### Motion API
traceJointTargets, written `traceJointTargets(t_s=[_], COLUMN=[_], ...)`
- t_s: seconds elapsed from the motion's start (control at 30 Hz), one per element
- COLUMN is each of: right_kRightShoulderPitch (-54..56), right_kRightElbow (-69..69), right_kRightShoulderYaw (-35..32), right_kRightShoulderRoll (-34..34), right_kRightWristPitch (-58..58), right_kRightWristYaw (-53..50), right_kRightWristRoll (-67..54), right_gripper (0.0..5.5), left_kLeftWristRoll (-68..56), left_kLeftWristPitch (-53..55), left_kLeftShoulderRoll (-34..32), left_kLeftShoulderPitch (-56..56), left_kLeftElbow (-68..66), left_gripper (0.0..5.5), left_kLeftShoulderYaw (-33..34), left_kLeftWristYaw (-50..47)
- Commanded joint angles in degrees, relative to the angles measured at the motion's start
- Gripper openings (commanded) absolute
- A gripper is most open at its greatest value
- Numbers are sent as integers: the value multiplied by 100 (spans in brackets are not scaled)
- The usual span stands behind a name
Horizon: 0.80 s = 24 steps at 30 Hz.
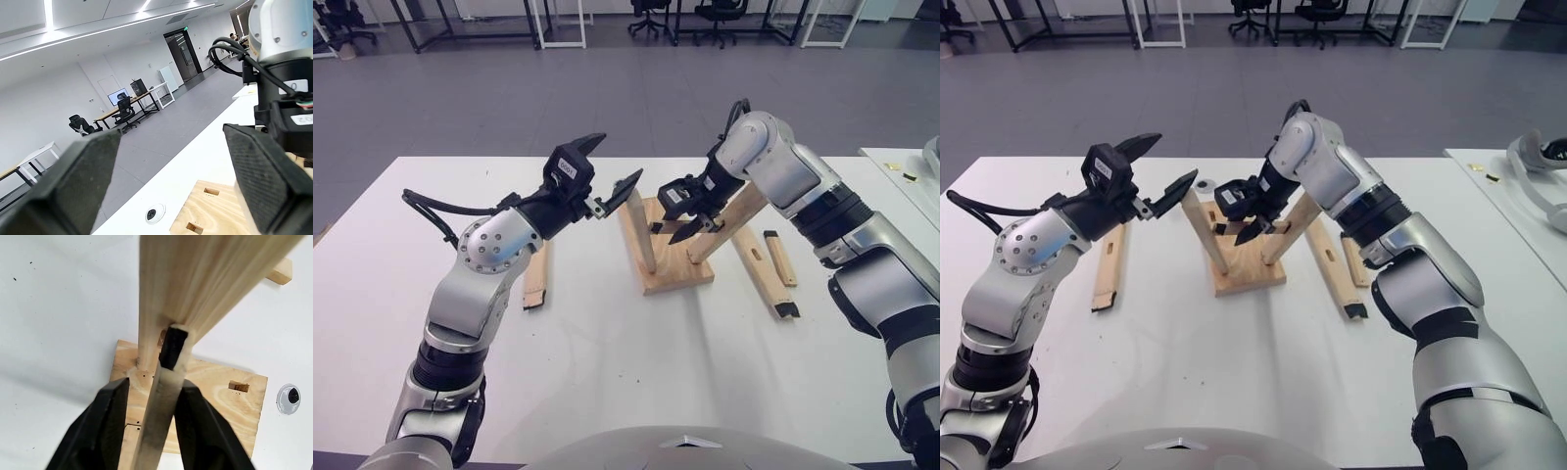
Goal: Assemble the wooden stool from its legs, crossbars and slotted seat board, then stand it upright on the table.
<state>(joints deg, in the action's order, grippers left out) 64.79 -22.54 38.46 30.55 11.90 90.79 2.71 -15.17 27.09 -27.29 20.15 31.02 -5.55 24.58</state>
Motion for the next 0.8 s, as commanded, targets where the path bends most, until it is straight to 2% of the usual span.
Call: traceJointTargets(t_s=[0.03, 0.2, 0.3, 0.37, 0.47, 0.53, 0.67, 0.73, 0.8], right_kRightShoulderPitch=[207, 622, 1013, 1020, 141, -706, -2366, -2669, -2663], right_kRightElbow=[-325, -570, -485, 83, 1654, 2582, 4152, 4650, 4833], right_kRightShoulderYaw=[-277, -778, -1233, -1649, -2124, -2441, -3296, -3535, -3623], right_kRightShoulderRoll=[-248, -368, -228, 48, 302, -113, -2033, -2606, -2752], right_kRightWristPitch=[-54, -94, -188, 26, 1003, 2166, 4193, 4688, 4794], right_kRightWristYaw=[-226, -301, -269, -685, -1711, -2867, -5443, -6202, -6644], right_kRightWristRoll=[123, 59, -71, -6, 297, 553, 811, 856, 890], right_gripper=[233, 347, 347, 347, 347, 347, 347, 347, 347], left_kLeftWristRoll=[160, 45, 16, -26, -94, -126, -155, -167, -184], left_kLeftWristPitch=[346, 409, 505, 620, 817, 912, 1031, 1083, 1128], left_kLeftShoulderRoll=[-104, 11, 72, 157, 262, 264, 306, 345, 354], left_kLeftShoulderPitch=[-188, -123, -191, -266, -377, -441, -498, -513, -531], left_kLeftElbow=[-265, -156, -32, 109, 326, 414, 474, 502, 537], left_gripper=[381, 381, 381, 381, 381, 381, 381, 381, 381], left_kLeftShoulderYaw=[-132, -101, -124, -148, -170, -161, -162, -151, -136], left_kLeftWristYaw=[53, -4, -67, -147, -266, -284, -324, -361, -396])
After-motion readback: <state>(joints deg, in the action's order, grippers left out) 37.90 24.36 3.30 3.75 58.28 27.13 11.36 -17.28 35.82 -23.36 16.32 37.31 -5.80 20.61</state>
